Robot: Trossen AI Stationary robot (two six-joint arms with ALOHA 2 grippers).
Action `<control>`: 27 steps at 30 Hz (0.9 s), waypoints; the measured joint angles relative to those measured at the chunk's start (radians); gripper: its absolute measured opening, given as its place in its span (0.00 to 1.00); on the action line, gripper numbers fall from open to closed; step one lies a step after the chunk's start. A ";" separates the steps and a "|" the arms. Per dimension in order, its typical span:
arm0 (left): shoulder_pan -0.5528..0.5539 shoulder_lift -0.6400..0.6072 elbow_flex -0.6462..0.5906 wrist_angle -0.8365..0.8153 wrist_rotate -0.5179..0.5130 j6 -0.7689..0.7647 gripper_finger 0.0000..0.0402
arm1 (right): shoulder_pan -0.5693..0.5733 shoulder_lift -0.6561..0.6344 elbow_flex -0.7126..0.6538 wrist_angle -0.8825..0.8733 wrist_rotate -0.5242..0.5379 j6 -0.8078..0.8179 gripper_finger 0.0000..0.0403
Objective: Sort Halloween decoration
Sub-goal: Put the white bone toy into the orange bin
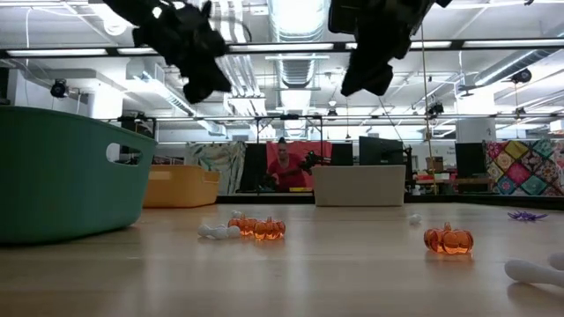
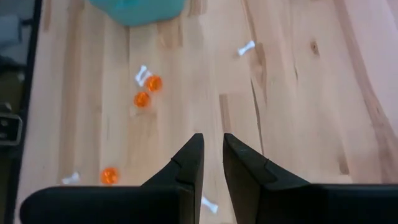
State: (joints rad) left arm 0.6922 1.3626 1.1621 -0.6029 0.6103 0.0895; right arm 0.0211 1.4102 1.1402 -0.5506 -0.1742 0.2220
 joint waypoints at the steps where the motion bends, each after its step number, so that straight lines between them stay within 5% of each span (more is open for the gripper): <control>1: -0.022 -0.029 -0.031 0.062 -0.007 -0.034 0.10 | 0.003 0.005 0.000 -0.008 0.000 -0.013 0.13; 10: -0.234 -0.255 -0.279 0.405 -0.231 -0.229 0.10 | 0.036 0.029 0.000 -0.111 -0.001 -0.170 0.13; 18: -0.364 -0.324 -0.449 0.688 -0.262 -0.355 0.10 | 0.097 0.040 0.000 -0.170 0.003 -0.243 0.13; 27: -0.426 -0.297 -0.583 1.086 -0.279 -0.472 0.10 | 0.158 0.120 0.000 -0.218 0.162 -0.287 0.13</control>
State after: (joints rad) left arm 0.2664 1.0653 0.5791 0.4834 0.3313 -0.3826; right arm 0.1790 1.5297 1.1400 -0.7689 -0.0123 -0.0647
